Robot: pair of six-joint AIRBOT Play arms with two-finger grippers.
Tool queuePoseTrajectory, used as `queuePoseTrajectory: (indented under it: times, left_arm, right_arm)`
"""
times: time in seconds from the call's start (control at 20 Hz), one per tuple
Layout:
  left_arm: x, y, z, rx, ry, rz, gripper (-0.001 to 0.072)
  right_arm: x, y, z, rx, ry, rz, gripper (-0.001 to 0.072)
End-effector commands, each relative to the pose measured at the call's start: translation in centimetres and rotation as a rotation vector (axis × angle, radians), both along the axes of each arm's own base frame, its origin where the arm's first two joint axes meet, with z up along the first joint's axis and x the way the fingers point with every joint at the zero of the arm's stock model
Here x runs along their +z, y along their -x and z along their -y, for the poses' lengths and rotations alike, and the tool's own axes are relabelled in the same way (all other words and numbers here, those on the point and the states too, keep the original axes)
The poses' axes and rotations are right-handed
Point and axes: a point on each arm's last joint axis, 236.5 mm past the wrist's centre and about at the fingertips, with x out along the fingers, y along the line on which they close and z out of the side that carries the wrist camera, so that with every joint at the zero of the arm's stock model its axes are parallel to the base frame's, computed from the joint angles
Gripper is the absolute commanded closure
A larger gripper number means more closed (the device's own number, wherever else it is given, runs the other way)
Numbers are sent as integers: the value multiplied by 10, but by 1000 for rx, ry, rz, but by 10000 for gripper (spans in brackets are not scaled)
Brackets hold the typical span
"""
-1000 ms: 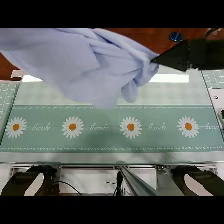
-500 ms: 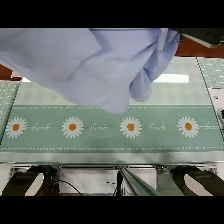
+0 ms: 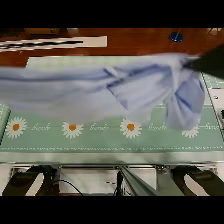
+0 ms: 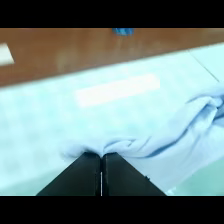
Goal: Fold the shirts.
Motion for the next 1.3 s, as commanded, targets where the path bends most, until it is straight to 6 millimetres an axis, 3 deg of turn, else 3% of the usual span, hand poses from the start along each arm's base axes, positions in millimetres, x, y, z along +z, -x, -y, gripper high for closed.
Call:
queuePoseTrajectory:
  times: [0.0,0.1,0.2,0.35,0.45,0.55,0.6,0.75,0.9,1.05,1.25]
  left_arm:
    - [-59,33,11,-55,17,-321,686]
    - [-94,24,13,-66,21,-440,686]
    - [-145,5,13,-72,26,-557,686]
    - [-249,-38,14,-21,85,-690,685]
    - [-320,-57,9,53,120,-750,685]
    - [-370,-72,1,150,160,-761,685]
    - [-383,-80,-2,192,180,-750,685]
    - [-392,-104,-7,234,213,-676,685]
    - [-387,-123,-5,249,262,-622,684]
    - [-392,-125,-4,254,273,-640,684]
    - [-394,-124,-4,236,251,-635,684]
  right_arm:
    - [-58,10,32,-65,231,-148,691]
    - [-108,11,18,20,301,-262,691]
    - [-166,-7,-1,89,346,-292,691]
    - [-250,-66,-13,44,387,-267,691]
    - [-290,-102,-15,2,413,-262,691]
    - [-320,-134,-22,-27,406,-237,691]
    - [-331,-146,-24,-43,404,-221,691]
    - [-345,-173,-28,-90,385,-167,685]
    - [-339,-182,-29,-107,370,-129,468]
    - [-327,-176,-26,-47,394,-144,212]
    - [-299,-163,-18,86,465,-90,173]
